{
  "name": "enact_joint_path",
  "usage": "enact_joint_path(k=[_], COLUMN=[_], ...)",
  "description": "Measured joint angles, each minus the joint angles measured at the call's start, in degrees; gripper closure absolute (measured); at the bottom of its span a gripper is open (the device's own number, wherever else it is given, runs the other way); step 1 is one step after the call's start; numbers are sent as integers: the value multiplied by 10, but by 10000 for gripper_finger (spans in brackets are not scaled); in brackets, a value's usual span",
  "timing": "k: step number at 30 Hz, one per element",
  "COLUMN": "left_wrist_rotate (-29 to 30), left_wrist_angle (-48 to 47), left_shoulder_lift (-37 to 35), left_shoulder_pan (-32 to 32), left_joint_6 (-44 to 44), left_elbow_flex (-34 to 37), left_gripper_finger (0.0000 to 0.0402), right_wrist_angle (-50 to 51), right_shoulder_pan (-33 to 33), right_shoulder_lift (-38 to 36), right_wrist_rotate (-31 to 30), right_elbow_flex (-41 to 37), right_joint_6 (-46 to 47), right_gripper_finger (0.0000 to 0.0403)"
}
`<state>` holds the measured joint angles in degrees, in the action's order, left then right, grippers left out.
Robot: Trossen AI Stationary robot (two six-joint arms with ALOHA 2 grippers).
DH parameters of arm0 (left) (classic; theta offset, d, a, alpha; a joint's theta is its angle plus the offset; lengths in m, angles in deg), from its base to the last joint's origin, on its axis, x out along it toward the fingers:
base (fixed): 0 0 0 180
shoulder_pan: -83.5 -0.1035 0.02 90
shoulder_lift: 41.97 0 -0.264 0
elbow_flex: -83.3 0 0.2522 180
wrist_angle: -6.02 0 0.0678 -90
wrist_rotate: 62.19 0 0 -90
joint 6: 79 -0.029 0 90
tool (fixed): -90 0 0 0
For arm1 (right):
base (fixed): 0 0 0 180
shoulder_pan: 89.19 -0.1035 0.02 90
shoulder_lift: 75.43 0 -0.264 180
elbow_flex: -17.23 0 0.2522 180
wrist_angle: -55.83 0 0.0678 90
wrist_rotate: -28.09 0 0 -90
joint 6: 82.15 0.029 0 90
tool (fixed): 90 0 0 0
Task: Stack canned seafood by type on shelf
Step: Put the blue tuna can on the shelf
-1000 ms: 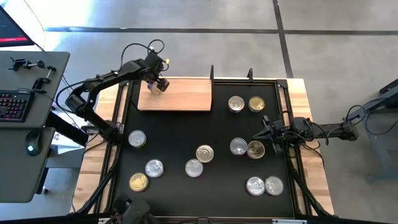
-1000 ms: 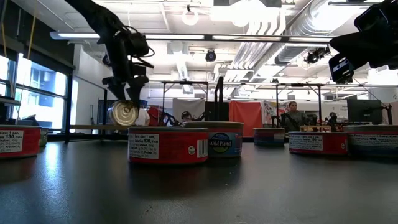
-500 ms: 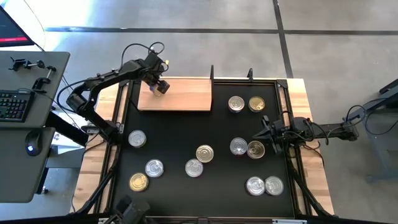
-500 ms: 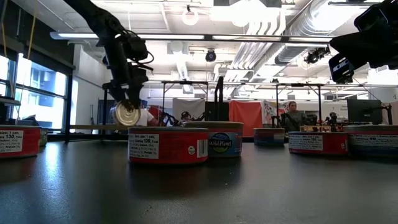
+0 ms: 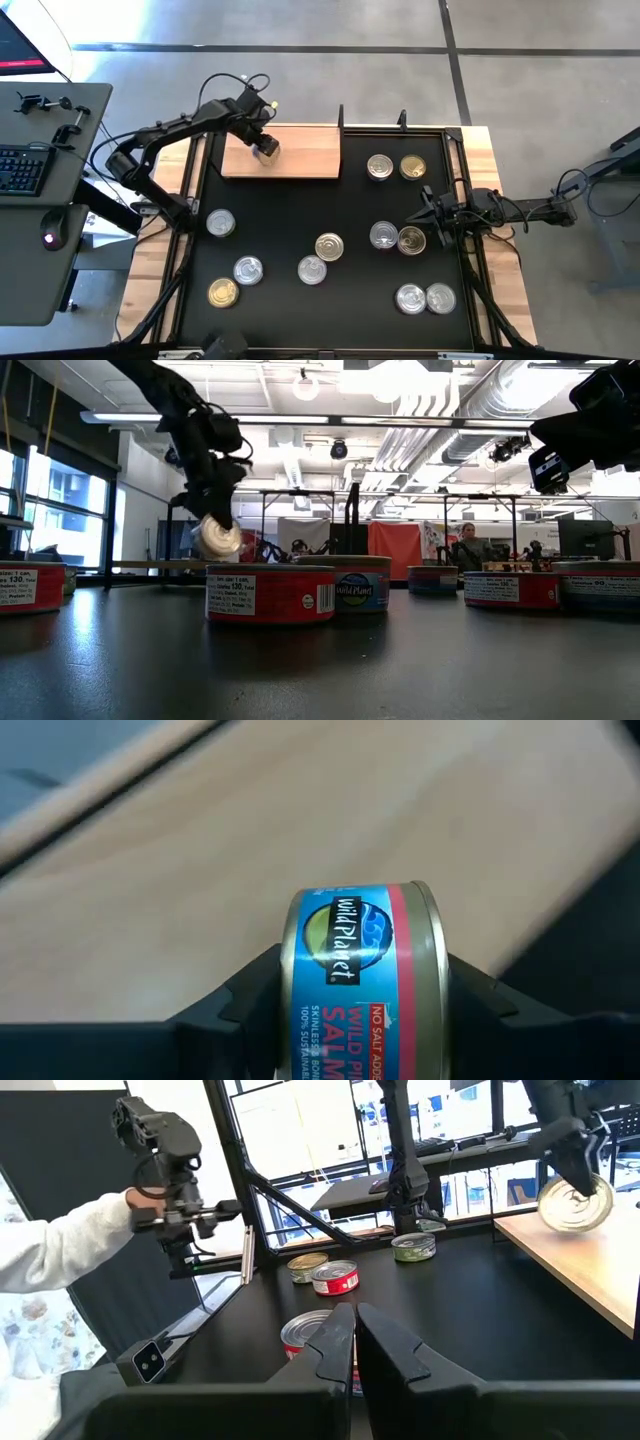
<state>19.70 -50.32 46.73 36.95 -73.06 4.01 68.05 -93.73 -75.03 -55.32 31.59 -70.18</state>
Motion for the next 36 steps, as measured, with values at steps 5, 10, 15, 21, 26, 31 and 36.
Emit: enact_joint_path(k=[5, 10, 15, 21, 26, 31, 36], left_wrist_rotate=[-97, -118, -126, -92, -94, -79, -37], left_wrist_angle=[58, 104, 102, 85, 79, 82, 59], left_shoulder_lift=[-3, -5, -5, -16, -29, -59, -104], left_shoulder_pan=[7, -6, -22, -39, -61, -71, -38], left_joint_6=[27, 48, 53, 40, 39, 21, -62], left_elbow_flex=[30, 73, 80, 83, 83, 83, 60], left_gripper_finger=[230, 230, 213, 126, 105, 103, 104], right_wrist_angle=[0, 0, 0, 0, 0, 0, 0], right_shoulder_pan=[0, 0, 0, 0, 0, 0, 0], right_shoulder_lift=[0, 0, 0, 0, 0, 0, 0], right_wrist_rotate=[0, 0, 0, 0, 0, 0, 0], right_elbow_flex=[0, 0, 0, 0, 0, 0, 0], right_joint_6=[0, 0, 0, 0, 0, 0, 0], right_gripper_finger=[396, 396, 396, 396, 396, 396, 396])
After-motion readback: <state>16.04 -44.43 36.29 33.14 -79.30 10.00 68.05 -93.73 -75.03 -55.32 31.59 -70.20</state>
